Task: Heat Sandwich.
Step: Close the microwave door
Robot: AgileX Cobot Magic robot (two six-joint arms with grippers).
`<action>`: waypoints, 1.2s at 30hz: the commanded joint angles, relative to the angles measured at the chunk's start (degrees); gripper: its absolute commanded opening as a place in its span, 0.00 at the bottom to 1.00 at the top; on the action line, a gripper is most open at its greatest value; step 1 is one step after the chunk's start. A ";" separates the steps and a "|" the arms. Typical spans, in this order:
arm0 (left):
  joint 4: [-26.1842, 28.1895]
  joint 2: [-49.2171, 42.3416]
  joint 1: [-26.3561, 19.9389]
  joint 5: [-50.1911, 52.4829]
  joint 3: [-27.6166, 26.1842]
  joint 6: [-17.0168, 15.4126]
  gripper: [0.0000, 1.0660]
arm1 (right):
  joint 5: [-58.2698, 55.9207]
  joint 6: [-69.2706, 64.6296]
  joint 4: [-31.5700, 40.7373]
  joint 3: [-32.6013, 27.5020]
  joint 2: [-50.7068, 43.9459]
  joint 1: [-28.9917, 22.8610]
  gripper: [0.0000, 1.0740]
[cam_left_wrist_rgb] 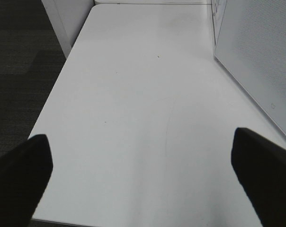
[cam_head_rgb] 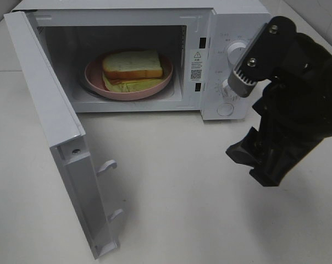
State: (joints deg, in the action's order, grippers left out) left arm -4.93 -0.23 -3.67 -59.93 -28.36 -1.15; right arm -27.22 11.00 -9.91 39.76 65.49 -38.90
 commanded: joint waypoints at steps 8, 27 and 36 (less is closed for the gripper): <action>-0.06 -1.66 -0.23 0.63 0.17 0.06 0.92 | -10.94 -10.03 0.29 -0.80 -9.34 -0.06 0.71; -0.06 -1.66 -0.23 0.63 0.17 0.06 0.92 | -34.38 -15.41 0.23 -0.80 -26.36 -0.06 0.71; -0.06 -1.66 -0.23 0.63 0.17 0.06 0.92 | -36.84 -16.79 0.06 -2.75 -31.74 0.23 0.71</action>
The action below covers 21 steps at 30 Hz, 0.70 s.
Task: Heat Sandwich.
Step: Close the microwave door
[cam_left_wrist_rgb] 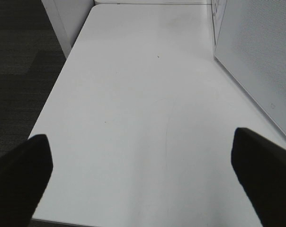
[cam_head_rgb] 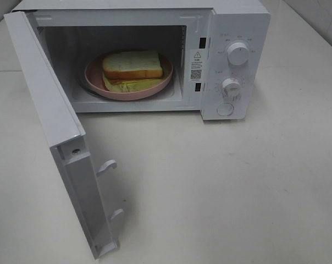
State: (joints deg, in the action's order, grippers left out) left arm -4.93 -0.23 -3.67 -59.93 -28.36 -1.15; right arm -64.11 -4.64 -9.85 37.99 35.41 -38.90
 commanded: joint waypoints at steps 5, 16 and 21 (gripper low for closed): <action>-0.06 -1.66 -0.23 0.63 0.17 0.06 0.92 | 2.12 -1.15 0.40 -3.61 -4.81 4.81 0.71; -0.06 -1.66 -0.23 0.63 0.17 0.06 0.92 | 5.27 -0.80 1.43 -8.94 -19.60 19.25 0.71; -0.06 -1.66 -0.23 0.63 0.17 0.06 0.92 | 5.27 -0.80 1.38 -8.94 -25.84 22.40 0.71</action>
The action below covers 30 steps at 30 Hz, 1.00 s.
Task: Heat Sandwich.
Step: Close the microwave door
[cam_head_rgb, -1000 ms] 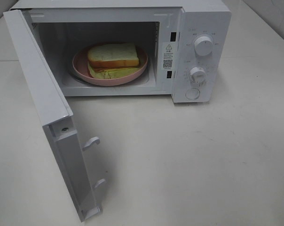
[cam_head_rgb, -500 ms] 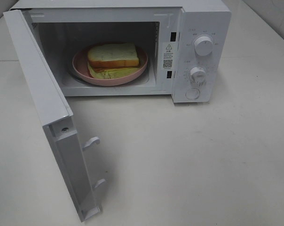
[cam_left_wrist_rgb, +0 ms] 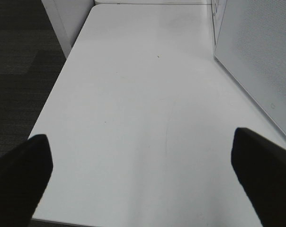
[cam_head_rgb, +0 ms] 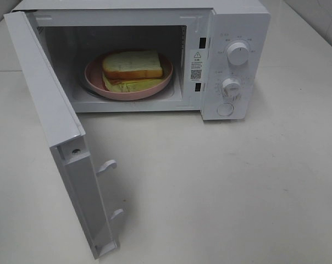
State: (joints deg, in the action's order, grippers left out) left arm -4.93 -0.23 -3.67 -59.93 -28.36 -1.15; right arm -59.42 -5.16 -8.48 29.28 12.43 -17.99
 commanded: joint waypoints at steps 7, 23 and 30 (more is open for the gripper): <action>-0.06 -1.66 -0.23 0.63 0.17 0.06 0.92 | 0.57 -0.06 0.17 -0.23 -9.91 6.36 0.71; -0.06 -1.66 -0.23 0.63 0.17 0.06 0.92 | 0.57 0.52 0.40 -0.23 -14.21 10.43 0.69; -0.06 -1.66 -0.23 0.63 0.17 0.06 0.92 | 0.57 0.52 0.34 -0.23 -14.21 10.43 0.69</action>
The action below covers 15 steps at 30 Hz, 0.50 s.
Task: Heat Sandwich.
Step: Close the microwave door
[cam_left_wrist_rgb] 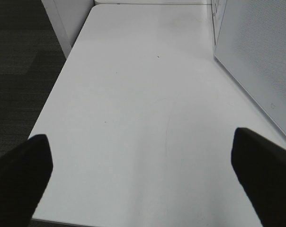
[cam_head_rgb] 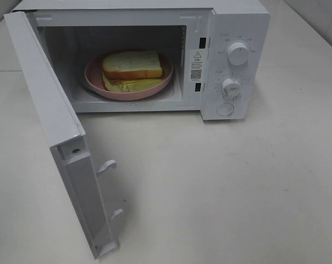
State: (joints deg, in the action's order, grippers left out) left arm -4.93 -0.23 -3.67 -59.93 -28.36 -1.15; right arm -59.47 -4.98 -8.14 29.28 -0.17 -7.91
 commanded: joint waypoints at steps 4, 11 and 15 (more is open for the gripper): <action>-0.06 -1.66 -0.23 0.63 0.17 0.06 0.92 | 0.63 0.34 0.00 -0.23 -1.60 0.34 0.69; -0.06 -1.66 -0.23 0.63 0.17 0.06 0.92 | 0.63 0.34 0.00 -0.23 -1.60 0.34 0.69; -0.06 -1.66 -0.23 0.63 0.17 0.06 0.92 | 0.63 0.34 0.00 -0.23 -1.60 0.34 0.69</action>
State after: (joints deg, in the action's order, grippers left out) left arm -4.93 -0.23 -3.67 -59.93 -28.36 -1.15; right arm -59.47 -4.98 -8.14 29.28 -0.17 -7.91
